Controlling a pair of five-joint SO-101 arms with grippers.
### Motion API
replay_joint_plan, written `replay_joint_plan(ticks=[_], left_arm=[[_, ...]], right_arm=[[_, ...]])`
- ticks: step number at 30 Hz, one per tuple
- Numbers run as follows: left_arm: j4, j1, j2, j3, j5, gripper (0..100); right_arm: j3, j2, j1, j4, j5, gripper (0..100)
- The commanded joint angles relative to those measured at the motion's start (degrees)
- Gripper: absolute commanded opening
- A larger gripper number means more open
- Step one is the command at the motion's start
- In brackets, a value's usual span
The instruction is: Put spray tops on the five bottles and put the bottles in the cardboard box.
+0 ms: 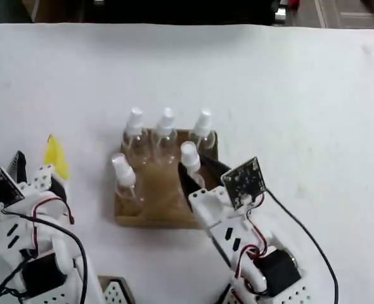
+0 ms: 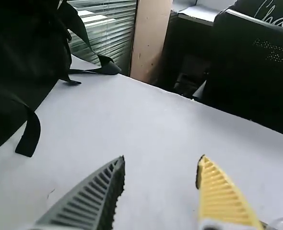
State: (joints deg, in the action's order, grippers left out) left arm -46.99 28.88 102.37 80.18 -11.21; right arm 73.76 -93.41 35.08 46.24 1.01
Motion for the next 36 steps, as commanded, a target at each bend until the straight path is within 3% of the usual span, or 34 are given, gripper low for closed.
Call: replay_joint_plan(ticks=[1, 5, 18, 22, 24, 26, 29, 32, 36], left_arm=[[1.67, -0.57, 1.01, -0.44, 0.79, 23], [1.67, -0.57, 1.01, -0.44, 0.79, 23], [1.67, -0.57, 1.01, -0.35, 0.88, 23], [3.69, -0.22, 1.10, 0.79, 1.05, 23], [4.84, -0.22, 1.10, 0.35, 1.05, 23], [5.01, -0.57, 1.19, -1.93, 1.05, 16], [5.27, -0.92, 1.10, -7.74, 2.46, 1], [4.48, -4.88, 1.10, -13.89, 7.03, 3], [0.26, -11.65, 1.10, -21.63, 15.03, 2]], right_arm=[[-0.35, -0.40, 0.57, -0.57, 0.44, 14.2], [-0.44, -0.40, 0.66, 0.04, 0.53, 24.0], [-7.38, -0.48, 0.13, 1.01, 0.79, 24.1], [-16.44, -0.48, -0.57, 1.80, 11.25, 22.1], [-19.34, -0.40, -4.62, 0.13, 15.56, 14.3], [-20.92, -0.31, -10.42, -4.09, 14.95, 1.5], [-22.68, 0.04, -19.03, -9.54, 11.96, 5.0], [-27.16, -0.40, -24.13, -8.84, 10.11, 1.2], [-37.63, -0.40, -24.92, 3.65, 9.93, 1.5]])
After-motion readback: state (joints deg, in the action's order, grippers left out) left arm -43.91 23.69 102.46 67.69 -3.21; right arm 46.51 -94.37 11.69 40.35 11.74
